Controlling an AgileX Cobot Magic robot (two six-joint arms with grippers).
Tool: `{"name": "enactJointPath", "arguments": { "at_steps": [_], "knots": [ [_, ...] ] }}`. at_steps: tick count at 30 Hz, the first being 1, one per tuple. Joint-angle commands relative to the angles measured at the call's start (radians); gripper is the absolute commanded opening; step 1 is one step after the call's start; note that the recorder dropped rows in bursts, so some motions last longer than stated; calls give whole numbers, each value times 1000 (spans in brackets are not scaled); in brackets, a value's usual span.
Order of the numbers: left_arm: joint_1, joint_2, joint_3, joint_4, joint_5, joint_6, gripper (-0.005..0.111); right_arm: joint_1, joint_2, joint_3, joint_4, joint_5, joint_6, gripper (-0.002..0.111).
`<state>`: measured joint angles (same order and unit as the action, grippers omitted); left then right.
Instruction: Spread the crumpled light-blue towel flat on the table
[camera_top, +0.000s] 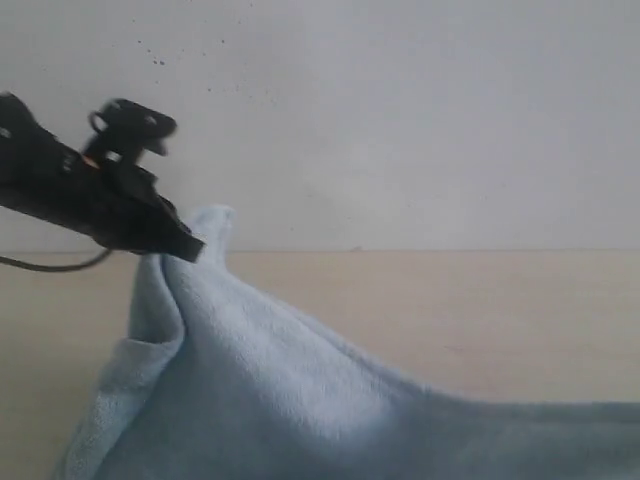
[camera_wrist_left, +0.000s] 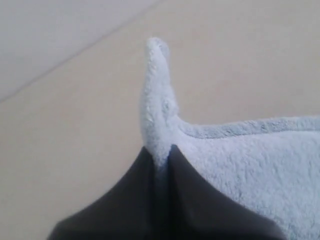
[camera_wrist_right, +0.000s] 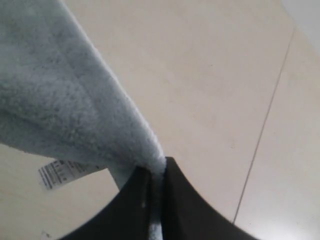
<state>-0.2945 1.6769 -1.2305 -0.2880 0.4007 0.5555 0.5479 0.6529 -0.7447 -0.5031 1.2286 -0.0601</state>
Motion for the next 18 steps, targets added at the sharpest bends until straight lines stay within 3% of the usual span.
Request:
{"name": "enactJointPath", "arguments": {
  "at_steps": [1,4,8,15,18],
  "knots": [
    [89,-207,79,45,99,-69,4,1,-3,3,-78,-8,42,5],
    [143,-415,187,45,96,-69,4,1,-3,3,-110,-8,71,5],
    [149,-637,262,45,124,-69,4,1,-3,3,-118,-8,72,5],
    [149,-970,343,106,310,-234,4,1,-3,-76,-170,-8,73,5],
    [149,-1185,378,167,422,-318,4,1,-36,-209,-54,-8,34,5]
  ]
}}
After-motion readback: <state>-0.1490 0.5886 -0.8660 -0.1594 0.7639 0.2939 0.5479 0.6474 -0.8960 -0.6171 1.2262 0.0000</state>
